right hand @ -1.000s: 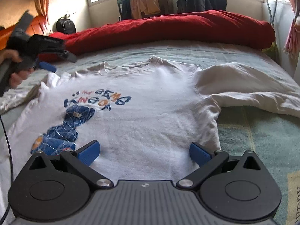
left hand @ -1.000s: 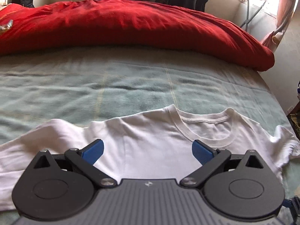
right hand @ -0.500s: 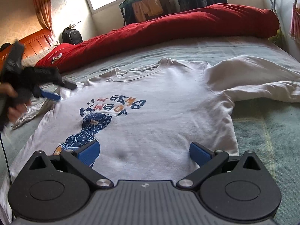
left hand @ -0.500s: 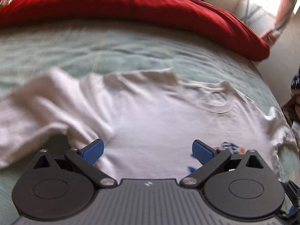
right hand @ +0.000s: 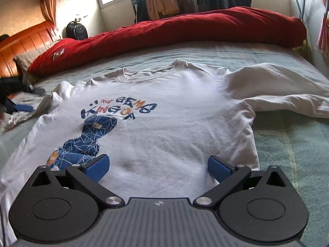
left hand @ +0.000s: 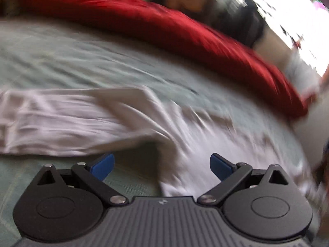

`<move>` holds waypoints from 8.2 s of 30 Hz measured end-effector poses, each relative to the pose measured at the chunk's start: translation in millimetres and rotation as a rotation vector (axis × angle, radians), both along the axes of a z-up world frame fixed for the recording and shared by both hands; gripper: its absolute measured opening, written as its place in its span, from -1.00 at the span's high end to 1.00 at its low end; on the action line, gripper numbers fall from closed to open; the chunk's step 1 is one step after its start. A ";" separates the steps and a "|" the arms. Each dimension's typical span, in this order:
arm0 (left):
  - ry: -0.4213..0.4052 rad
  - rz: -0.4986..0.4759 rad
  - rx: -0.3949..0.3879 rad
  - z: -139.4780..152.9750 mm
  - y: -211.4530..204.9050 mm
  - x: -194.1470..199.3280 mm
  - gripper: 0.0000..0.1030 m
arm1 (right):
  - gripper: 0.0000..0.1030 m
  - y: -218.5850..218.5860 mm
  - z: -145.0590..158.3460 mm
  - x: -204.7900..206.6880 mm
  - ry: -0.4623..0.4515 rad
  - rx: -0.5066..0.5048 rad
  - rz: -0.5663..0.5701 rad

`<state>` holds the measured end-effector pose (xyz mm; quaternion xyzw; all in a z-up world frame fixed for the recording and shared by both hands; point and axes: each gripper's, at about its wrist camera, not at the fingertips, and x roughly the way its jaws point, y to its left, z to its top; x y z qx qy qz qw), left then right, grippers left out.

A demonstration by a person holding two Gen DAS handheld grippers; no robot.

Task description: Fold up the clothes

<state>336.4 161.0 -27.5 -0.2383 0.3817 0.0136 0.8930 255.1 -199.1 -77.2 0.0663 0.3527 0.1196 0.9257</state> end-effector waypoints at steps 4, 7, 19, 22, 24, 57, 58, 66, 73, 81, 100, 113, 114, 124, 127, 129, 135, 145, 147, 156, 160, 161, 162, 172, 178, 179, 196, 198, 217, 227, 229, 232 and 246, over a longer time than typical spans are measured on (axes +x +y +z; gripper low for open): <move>-0.027 0.122 -0.075 -16.6 32.2 -12.2 -0.85 | -1.00 0.1 -0.6 0.4 -0.002 -0.002 0.000; -0.053 0.211 -0.126 -29.8 54.6 -22.2 -0.84 | -1.00 0.0 -0.5 0.4 -0.003 -0.004 0.000; -0.151 0.472 -0.181 -59.9 108.3 -32.4 -0.80 | -1.00 1.3 -2.7 0.8 -0.017 -0.018 -0.003; -0.174 0.517 -0.161 -62.5 113.9 -28.4 -0.80 | -1.00 2.5 -3.2 1.3 -0.019 -0.025 -0.003; -0.189 0.547 -0.147 -64.2 117.6 -25.7 -0.69 | -1.00 3.6 -3.6 1.1 -0.022 -0.035 -0.001; -0.078 0.615 0.105 -40.1 167.8 -30.4 0.42 | -1.00 4.4 -4.7 2.1 -0.027 -0.045 -0.001; -0.073 0.612 0.157 -36.7 167.0 -30.8 0.37 | -1.00 4.4 -4.7 2.0 -0.027 -0.045 -0.001; -0.048 0.830 0.203 -19.5 197.9 -54.8 -0.18 | -1.00 4.6 -4.9 1.6 -0.030 -0.048 -0.001; -0.107 0.783 0.200 -7.0 190.6 -61.9 -0.21 | -1.00 5.6 -5.4 1.5 -0.032 -0.056 -0.002; -0.111 0.816 0.544 11.8 147.5 -42.2 -0.29 | -1.00 7.0 -6.0 1.5 -0.034 -0.068 -0.002; 0.067 0.535 0.345 -42.6 200.5 -21.7 -0.45 | -1.00 9.5 -6.8 1.7 -0.037 -0.085 -0.001; -0.024 -0.131 0.381 -5.1 10.1 31.4 -0.59 | -1.00 9.4 -7.1 2.1 -0.039 -0.084 -0.001; -0.021 -0.167 0.390 -8.6 -5.5 35.7 -0.59 | -1.00 9.2 -7.1 2.0 -0.039 -0.083 0.000; 0.035 -0.140 0.390 -32.6 0.9 9.0 -0.72 | -1.00 8.6 -6.4 0.9 -0.038 -0.081 0.002; 0.040 -0.118 0.395 -12.0 -4.7 28.6 -0.65 | -1.00 8.8 -6.6 1.2 -0.037 -0.082 0.001; -0.004 -0.160 0.353 -0.3 -17.6 44.7 -0.69 | -1.00 8.9 -6.8 1.4 -0.037 -0.082 0.000; 0.088 -0.153 0.358 -18.2 -54.9 102.2 -0.67 | -1.00 8.5 -6.5 1.4 -0.037 -0.079 0.001; 0.091 -0.012 0.393 -46.4 -42.7 156.5 -0.83 | -1.00 8.7 -7.0 1.4 -0.037 -0.080 0.002; 0.088 -0.005 0.388 -35.3 -41.8 153.5 -0.75 | -1.00 8.4 -6.8 1.1 -0.038 -0.079 0.002; 0.081 -0.148 0.304 -9.5 -31.1 91.9 -0.78 | -1.00 8.6 -6.8 0.3 -0.040 -0.081 0.002; 0.113 -0.086 0.263 -33.9 -3.8 78.4 -0.78 | -1.00 8.7 -6.9 0.4 -0.038 -0.081 0.002; 0.107 -0.062 0.291 -36.1 2.8 74.9 -0.78 | -1.00 8.6 -6.8 0.5 -0.038 -0.081 0.002; 0.115 -0.019 0.333 -35.5 9.0 72.2 -0.78 | -1.00 8.6 -6.7 0.5 -0.038 -0.081 0.002; 0.024 -0.195 0.119 12.8 -40.7 9.8 -0.77 | -1.00 8.7 -6.8 0.0 -0.038 -0.082 0.002; 0.073 -0.331 0.104 0.5 -97.3 -1.5 -0.78 | -1.00 8.4 -6.7 -0.2 -0.038 -0.077 0.002; 0.089 -0.323 0.118 -5.5 -101.2 -1.2 -0.78 | -1.00 8.1 -6.7 -0.2 -0.038 -0.075 0.002; 0.112 -0.268 0.146 3.2 -91.2 -107.7 -0.78 | -1.00 6.6 -4.9 -3.1 -0.025 -0.071 0.005; 0.087 -0.291 0.109 4.3 -96.8 -115.2 -0.80 | -1.00 6.7 -4.7 -3.4 -0.023 -0.073 0.004; 0.117 -0.247 0.312 -19.1 -142.5 -238.1 -0.86 | -1.00 23.4 11.1 -21.9 -0.030 -0.105 0.069; 0.036 -0.254 0.319 -12.4 -133.0 -269.4 -0.86 | -1.00 85.4 -2.0 -80.0 -0.037 -0.263 0.147; 0.029 -0.260 0.313 -14.8 -131.5 -271.7 -0.86 | -1.00 84.0 -0.5 -95.7 -0.026 -0.266 0.119; 0.000 -0.281 0.314 -17.1 -131.0 -276.2 -0.86 | -1.00 76.7 1.0 -121.2 0.017 -0.256 0.091; -0.212 -0.481 0.267 6.9 -136.8 -238.7 -0.86 | -1.00 63.7 -14.4 -163.5 -0.021 -0.208 -0.006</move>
